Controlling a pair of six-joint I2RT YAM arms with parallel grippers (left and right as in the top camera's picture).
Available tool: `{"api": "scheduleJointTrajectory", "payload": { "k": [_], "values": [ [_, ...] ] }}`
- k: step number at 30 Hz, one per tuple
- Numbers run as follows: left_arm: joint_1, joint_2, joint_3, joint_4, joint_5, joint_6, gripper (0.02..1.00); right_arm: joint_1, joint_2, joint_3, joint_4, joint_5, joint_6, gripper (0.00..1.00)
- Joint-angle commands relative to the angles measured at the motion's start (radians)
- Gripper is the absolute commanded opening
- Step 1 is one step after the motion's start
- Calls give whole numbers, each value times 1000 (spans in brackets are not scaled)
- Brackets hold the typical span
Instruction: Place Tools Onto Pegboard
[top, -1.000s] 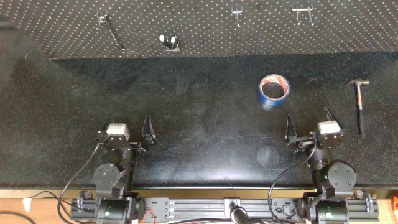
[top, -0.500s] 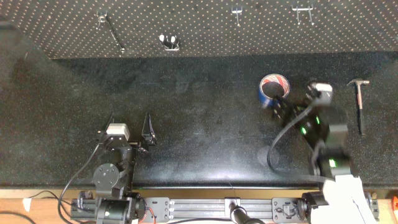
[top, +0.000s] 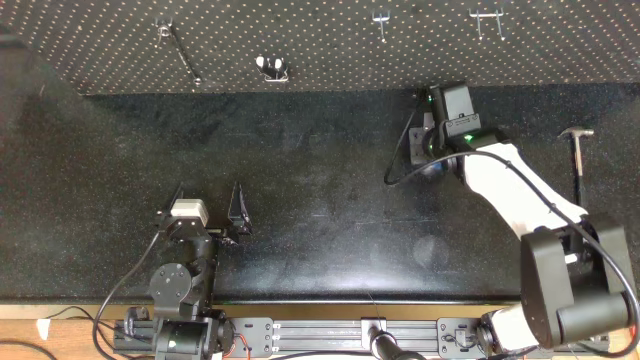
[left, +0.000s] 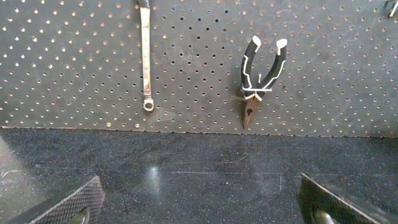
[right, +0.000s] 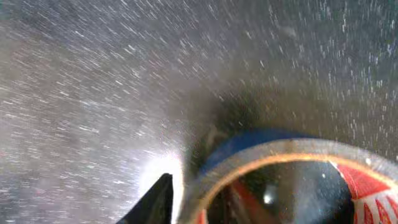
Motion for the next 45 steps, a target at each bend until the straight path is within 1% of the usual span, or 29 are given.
{"api": "scheduleJointTrajectory", "payload": {
  "k": [1,3,5,8,11,13,14,16,17,18,20,21,22,23,25,26,32,33,37,38,40,41,42,45],
  "values": [
    [-5,-8,-2,-8,6,12,996,9,54,17,-52,36,-28,75],
    [-5,-8,-2,-8,6,12,996,18,22,21,-35,33,-31,75],
    [-5,-8,-2,-8,6,12,996,47,-85,32,28,33,-31,75],
    [-5,-8,-2,-8,6,12,996,102,-291,42,157,34,-31,75],
    [-5,-8,-2,-8,6,12,996,148,-359,42,272,34,-34,75],
    [-5,-8,-2,-8,6,12,998,179,-348,42,361,55,-35,77],
    [-5,-8,-2,-8,6,12,996,202,-336,42,404,97,-38,75],
    [-5,-8,-2,-8,6,12,996,229,-312,42,454,136,-49,75],
    [-5,-8,-2,-8,6,12,996,237,-300,42,478,138,-74,75],
    [-5,-8,-2,-8,6,12,996,248,-265,42,545,138,-125,73],
    [-5,-8,-2,-8,6,12,993,248,-222,42,617,139,-146,75],
    [-5,-8,-2,-8,6,12,996,248,-188,42,667,142,-182,75],
    [-5,-8,-2,-8,6,12,996,248,-130,42,756,179,-225,75],
    [-5,-8,-2,-8,6,12,998,249,-98,42,788,234,-225,73],
    [-5,-8,-2,-8,6,12,996,249,-68,42,812,280,-225,75],
    [-5,-8,-2,-8,6,12,996,249,-44,42,845,317,-229,77],
    [-5,-8,-2,-8,6,12,996,249,31,42,984,324,-239,88],
    [-5,-8,-2,-8,6,12,996,249,42,42,995,325,-239,117],
    [-5,-8,-2,-8,6,12,996,247,45,42,1005,325,-244,169],
    [-5,-8,-2,-8,6,12,996,247,45,42,1005,325,-244,259],
    [-5,-8,-2,-8,6,12,996,247,45,42,1004,325,-244,323],
    [-5,-8,-2,-8,6,12,996,248,45,42,1004,324,-243,371],
    [-5,-8,-2,-8,6,12,996,250,45,42,1004,319,-243,393],
    [-5,-8,-2,-8,6,12,996,254,39,42,972,313,-243,400]
  ]
}}
